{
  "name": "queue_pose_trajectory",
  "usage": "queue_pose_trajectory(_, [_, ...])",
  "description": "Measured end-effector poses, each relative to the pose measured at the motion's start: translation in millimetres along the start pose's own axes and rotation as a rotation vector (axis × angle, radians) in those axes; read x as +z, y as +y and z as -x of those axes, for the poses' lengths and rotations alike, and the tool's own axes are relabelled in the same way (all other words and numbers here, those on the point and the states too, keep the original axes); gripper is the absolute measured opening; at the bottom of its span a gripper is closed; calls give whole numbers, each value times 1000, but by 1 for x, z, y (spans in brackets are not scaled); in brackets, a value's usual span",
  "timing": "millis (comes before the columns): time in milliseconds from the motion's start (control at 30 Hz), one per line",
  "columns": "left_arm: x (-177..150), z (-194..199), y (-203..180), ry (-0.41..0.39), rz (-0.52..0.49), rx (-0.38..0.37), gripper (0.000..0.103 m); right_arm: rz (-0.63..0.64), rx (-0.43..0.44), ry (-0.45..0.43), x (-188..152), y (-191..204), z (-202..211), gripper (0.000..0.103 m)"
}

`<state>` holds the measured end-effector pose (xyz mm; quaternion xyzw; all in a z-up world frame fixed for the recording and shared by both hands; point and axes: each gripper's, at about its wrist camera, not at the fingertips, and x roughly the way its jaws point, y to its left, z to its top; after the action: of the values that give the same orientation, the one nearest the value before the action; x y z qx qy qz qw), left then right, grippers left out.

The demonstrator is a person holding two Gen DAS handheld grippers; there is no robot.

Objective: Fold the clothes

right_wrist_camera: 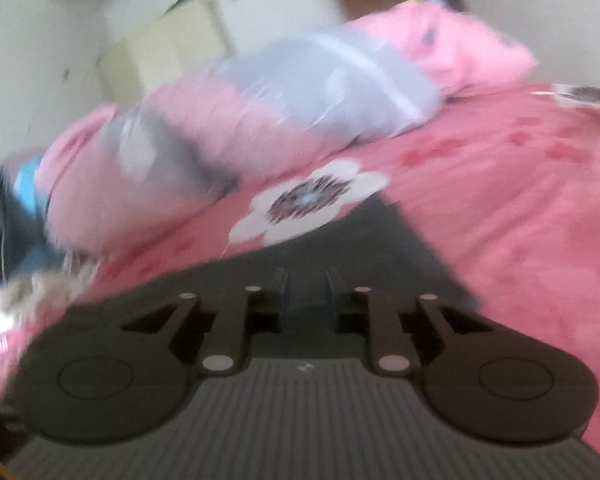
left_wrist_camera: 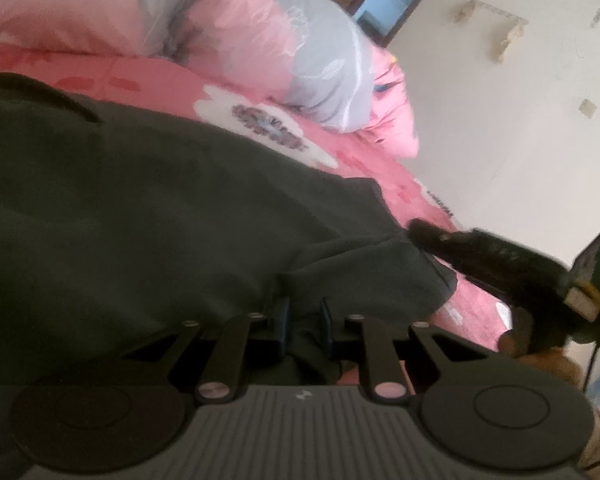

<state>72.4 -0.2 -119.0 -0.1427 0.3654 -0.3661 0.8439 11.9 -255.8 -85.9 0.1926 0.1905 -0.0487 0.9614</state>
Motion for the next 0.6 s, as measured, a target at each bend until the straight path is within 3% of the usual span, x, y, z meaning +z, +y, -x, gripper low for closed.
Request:
queue_pose_trajectory(67, [5, -2, -5, 26, 12, 29, 18, 6, -43, 54, -2, -4, -17, 19])
queue_pose_trajectory(133, [9, -4, -10, 47, 4, 57, 18, -98, -74, 73, -2, -20, -24, 15])
queue_pose_trajectory(200, [12, -6, -16, 65, -10, 86, 18, -149, -140, 28, 3, -26, -12, 18])
queue_pose_trajectory(233, [13, -7, -19, 73, -19, 100, 18, -126, -199, -8, 5, -23, -1, 19])
queue_pose_trajectory(333, [15, -9, -28, 89, -55, 141, 20, -72, -273, -44, 10, -19, 19, 27])
queue_pose_trajectory(367, [15, -10, -31, 91, -66, 155, 20, -42, -317, -52, 10, -18, 24, 32])
queue_pose_trajectory(467, [13, -11, -41, 93, -97, 197, 23, 112, -493, -42, 10, -20, 27, 66])
queue_pose_trajectory(533, [12, -11, -46, 94, -115, 218, 27, 200, -588, 41, 3, -29, 20, 83])
queue_pose_trajectory(600, [12, -12, -51, 96, -125, 235, 30, 223, -610, 132, -8, -43, 16, 91])
